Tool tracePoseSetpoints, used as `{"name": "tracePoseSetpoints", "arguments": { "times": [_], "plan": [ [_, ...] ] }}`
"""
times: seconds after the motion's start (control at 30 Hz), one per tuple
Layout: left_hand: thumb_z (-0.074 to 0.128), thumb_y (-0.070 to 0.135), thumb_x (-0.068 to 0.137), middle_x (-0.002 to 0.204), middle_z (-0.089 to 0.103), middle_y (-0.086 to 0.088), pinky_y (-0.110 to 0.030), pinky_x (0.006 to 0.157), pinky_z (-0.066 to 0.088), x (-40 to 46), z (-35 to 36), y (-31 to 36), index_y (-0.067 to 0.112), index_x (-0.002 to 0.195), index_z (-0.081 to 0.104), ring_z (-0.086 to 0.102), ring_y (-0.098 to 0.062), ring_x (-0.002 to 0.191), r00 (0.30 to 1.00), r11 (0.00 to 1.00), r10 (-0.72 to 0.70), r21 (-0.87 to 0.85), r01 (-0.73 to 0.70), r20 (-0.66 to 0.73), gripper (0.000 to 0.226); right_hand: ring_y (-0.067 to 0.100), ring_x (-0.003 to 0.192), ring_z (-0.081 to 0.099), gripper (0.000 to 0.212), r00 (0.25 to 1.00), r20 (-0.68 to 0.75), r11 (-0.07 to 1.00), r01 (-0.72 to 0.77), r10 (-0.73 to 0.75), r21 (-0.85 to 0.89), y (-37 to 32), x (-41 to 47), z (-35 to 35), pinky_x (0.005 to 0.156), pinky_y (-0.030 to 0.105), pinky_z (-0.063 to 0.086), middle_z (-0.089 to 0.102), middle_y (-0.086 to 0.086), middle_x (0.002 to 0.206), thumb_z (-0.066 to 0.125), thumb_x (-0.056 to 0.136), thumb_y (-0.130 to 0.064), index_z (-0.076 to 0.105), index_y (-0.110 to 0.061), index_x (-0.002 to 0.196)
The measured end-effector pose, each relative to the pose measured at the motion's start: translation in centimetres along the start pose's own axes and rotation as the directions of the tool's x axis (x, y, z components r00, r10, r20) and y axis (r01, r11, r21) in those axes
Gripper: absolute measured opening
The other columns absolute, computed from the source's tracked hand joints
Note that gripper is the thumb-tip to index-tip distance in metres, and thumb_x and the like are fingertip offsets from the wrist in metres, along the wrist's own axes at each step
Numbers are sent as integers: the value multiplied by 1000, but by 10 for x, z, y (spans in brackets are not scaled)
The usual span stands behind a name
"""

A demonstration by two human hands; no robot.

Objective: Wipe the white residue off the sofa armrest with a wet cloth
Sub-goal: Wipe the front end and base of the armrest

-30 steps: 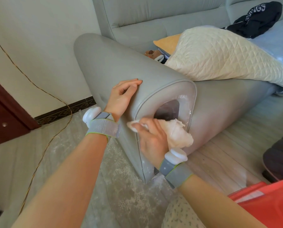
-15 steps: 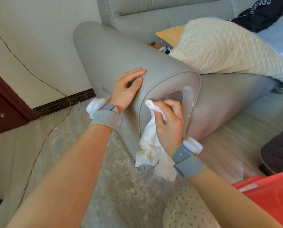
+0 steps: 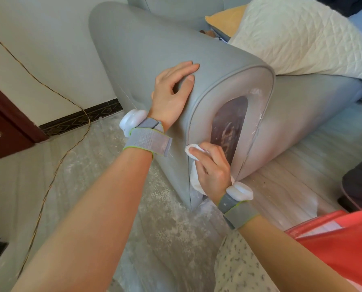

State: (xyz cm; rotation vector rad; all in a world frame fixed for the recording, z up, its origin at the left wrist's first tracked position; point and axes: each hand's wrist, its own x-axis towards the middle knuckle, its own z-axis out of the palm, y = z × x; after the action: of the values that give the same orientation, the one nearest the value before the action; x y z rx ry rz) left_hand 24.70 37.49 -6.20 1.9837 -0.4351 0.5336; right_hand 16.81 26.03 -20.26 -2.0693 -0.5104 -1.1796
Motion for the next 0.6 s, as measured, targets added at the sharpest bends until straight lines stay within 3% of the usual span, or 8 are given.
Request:
{"name": "tracePoseSetpoints", "arguments": {
  "times": [0.13,0.2,0.3,0.37,0.47,0.6],
  "plan": [
    [43,30,87,128,56,7,-12,107,19,-3,5,-1,22,119,62,40,-15,130,1000,1000,-14,24,15,-26,38,24,83,51,25,996,88,1000,21,-20,-6,9,-16,-2,78,23,42,51,5,102,56,82,10,72,-2,96],
    [41,39,86,125,54,13,-8,105,17,-4,6,-2,27,118,61,40,-13,130,1000,999,-9,41,10,-22,40,21,82,50,28,988,153,1000,-5,9,-26,12,-30,-1,76,19,41,52,3,99,57,78,11,73,-5,94],
    [34,49,79,121,50,19,-19,110,21,-3,7,-2,31,117,60,41,-13,129,1000,999,3,52,-2,-16,49,18,80,48,28,962,260,996,-84,87,-20,10,-37,-4,65,32,47,60,5,93,51,80,3,73,-8,93],
    [34,48,79,120,50,18,-24,113,23,-3,6,-1,28,118,60,42,-15,129,999,999,22,49,-21,-28,51,17,83,47,31,949,286,989,-149,136,24,8,-29,-12,70,30,45,54,-2,96,45,82,-3,74,-9,93],
    [34,48,79,120,51,18,-27,114,24,-2,5,-3,28,118,61,42,-16,129,999,999,22,47,-20,-43,51,18,90,51,32,957,206,971,-224,204,80,-2,-12,-25,82,22,44,48,-5,98,52,81,7,73,-10,97],
    [42,36,87,122,54,14,-23,113,23,-1,5,-4,28,117,61,41,-16,129,998,1000,-9,23,11,-55,37,21,85,57,30,979,-27,964,-195,203,179,-30,35,-28,80,22,45,53,3,94,56,81,7,72,-12,98]
  ]
}}
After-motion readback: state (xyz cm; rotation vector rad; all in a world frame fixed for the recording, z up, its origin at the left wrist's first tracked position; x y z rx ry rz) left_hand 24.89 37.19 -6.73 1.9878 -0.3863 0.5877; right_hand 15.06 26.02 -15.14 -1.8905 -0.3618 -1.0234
